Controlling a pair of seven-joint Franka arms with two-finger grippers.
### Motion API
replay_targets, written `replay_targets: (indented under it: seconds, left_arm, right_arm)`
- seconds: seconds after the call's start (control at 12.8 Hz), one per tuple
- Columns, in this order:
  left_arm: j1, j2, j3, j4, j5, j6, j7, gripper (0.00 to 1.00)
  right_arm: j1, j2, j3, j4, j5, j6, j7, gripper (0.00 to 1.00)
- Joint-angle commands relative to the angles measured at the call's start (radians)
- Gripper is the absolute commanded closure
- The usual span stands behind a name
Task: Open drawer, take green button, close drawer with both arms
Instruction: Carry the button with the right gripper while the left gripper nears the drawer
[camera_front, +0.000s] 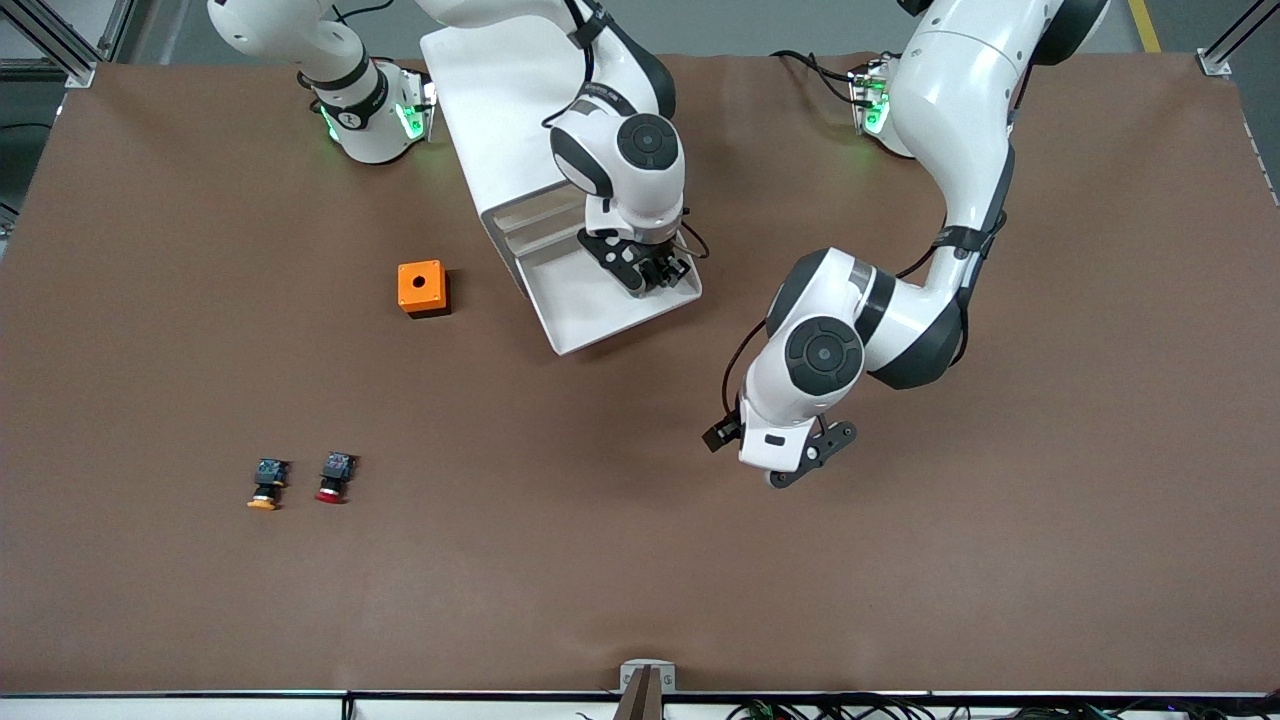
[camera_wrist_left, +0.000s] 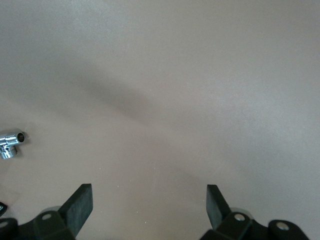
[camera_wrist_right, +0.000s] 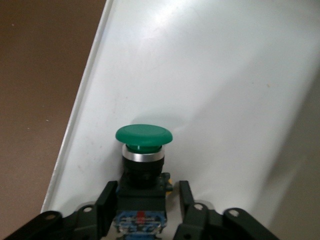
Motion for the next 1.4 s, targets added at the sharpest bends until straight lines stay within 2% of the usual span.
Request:
replay_targets:
  seconds: [0.0,0.08,0.31,0.55,0.78,1.09,1.32]
  left_arm:
    - [-0.006,-0.025,0.000,-0.030,0.014,0.013,-0.007,0.00]
    - [-0.005,-0.021,0.000,-0.030,0.013,0.013,-0.007,0.00]
    - [-0.008,-0.021,0.000,-0.030,0.013,0.013,-0.003,0.00]
    - [-0.009,-0.011,0.000,-0.031,0.022,0.019,0.000,0.00]
    - [-0.028,-0.008,0.000,-0.089,0.025,0.104,0.000,0.00]
    - [-0.101,-0.014,0.000,-0.190,0.024,0.221,-0.007,0.00]
    - [-0.166,-0.006,0.000,-0.205,0.021,0.235,-0.018,0.00]
  right_arm:
    - [0.000,0.020,-0.011,0.043,-0.015,-0.017,0.002,0.98]
    - [-0.009,0.017,-0.014,0.062,-0.015,-0.044,-0.022,0.99]
    - [-0.084,0.014,-0.014,0.206,-0.015,-0.274,-0.168,1.00]
    - [-0.201,-0.034,-0.016,0.223,-0.016,-0.350,-0.393,1.00]
    - [-0.366,-0.031,-0.016,0.221,-0.079,-0.324,-0.701,1.00]
    - [-0.529,0.006,-0.014,0.168,-0.079,-0.180,-0.990,1.00]
    - [-0.620,0.063,-0.014,0.169,-0.078,-0.112,-1.146,1.00]
